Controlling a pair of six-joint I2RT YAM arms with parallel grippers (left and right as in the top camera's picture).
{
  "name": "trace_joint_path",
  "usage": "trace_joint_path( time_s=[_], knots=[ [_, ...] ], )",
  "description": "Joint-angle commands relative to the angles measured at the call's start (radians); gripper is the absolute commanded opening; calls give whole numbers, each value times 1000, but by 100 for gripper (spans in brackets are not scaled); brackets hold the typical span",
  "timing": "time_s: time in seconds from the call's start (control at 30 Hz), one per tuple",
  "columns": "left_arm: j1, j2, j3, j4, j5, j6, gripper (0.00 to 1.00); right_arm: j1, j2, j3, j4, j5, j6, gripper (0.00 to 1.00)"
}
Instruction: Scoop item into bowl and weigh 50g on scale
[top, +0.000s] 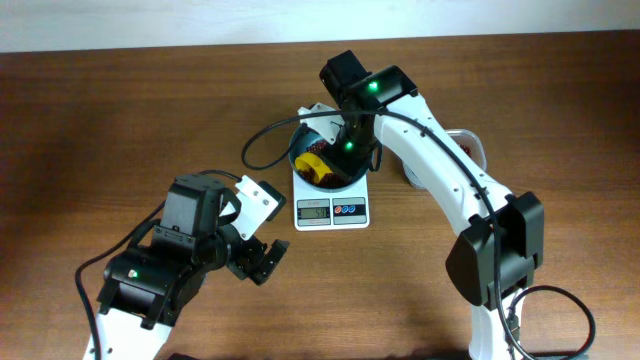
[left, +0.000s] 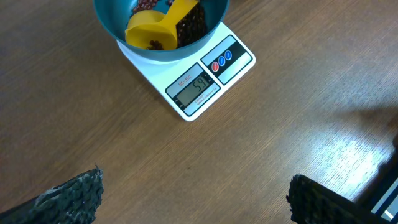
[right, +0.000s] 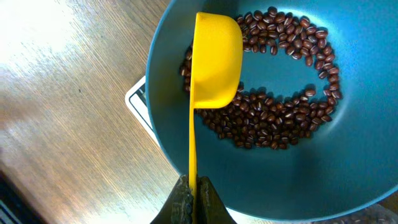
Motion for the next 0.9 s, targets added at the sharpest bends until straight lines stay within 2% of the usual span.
trace_joint_path(
  time_s=[0.0, 0.17, 0.47, 0.87],
  knots=[
    [-3, 0, 2, 2, 14, 19, 99, -12, 1, -5, -8, -84, 12, 4],
    [-3, 0, 2, 2, 14, 19, 99, -84, 1, -5, -29, -220, 12, 4],
    [-3, 0, 2, 2, 14, 19, 99, -161, 1, -5, -19, -221, 39, 4],
    [-3, 0, 2, 2, 14, 19, 99, -193, -3, 32, -4, -220, 39, 4]
  ],
)
